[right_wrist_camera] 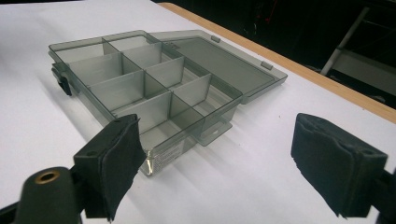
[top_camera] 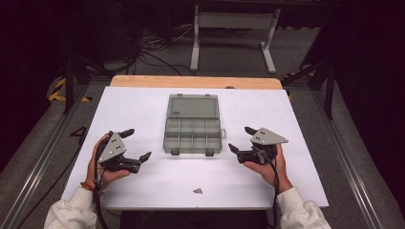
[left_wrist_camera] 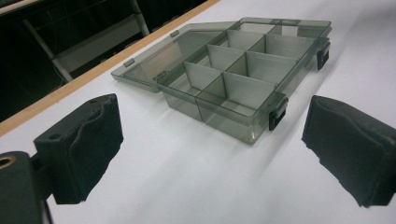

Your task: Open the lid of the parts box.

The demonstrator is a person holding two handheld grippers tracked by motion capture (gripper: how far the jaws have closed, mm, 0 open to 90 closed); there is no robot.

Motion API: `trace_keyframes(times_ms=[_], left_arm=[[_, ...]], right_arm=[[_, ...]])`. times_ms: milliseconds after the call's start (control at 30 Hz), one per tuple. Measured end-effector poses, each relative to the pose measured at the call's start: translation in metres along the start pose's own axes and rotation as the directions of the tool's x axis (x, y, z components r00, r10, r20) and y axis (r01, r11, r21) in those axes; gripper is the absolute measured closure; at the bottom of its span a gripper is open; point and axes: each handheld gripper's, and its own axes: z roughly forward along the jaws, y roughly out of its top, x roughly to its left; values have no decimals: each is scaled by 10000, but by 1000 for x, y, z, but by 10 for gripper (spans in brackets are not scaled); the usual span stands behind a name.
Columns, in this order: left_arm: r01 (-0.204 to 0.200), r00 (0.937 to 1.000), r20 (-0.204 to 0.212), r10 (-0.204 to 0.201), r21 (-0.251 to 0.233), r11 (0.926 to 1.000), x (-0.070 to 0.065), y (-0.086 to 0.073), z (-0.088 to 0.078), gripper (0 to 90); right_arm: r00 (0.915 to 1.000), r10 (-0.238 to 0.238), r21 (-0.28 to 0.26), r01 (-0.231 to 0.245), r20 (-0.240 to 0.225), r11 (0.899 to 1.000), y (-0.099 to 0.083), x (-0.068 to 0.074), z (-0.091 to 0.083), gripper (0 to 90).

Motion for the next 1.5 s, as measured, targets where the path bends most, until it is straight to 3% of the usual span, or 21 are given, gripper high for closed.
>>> trace_keyframes(times_ms=[467,833,1100,1333,1500], left_arm=[[148,9995,278,-154,191,9997,-4,-14,-12,48],[122,9979,628,-149,421,9990,-12,-22,-14,49],[235,9957,877,-286,592,9980,-19,-29,-16,48],[133,9923,1218,-239,876,9961,-26,-34,-15,49],[96,9914,1288,-222,972,9952,-29,-34,-12,48]], right_arm=[[10000,-87,124,87,-20,9999,-8,8,-13,166],[9990,-187,497,208,-411,9985,-19,21,-18,166],[9949,-336,855,419,-955,9955,-25,36,-17,169],[9863,-372,1011,539,-1610,9934,-26,48,-16,183],[9696,-464,1170,763,-2402,9902,-25,60,-10,227]])
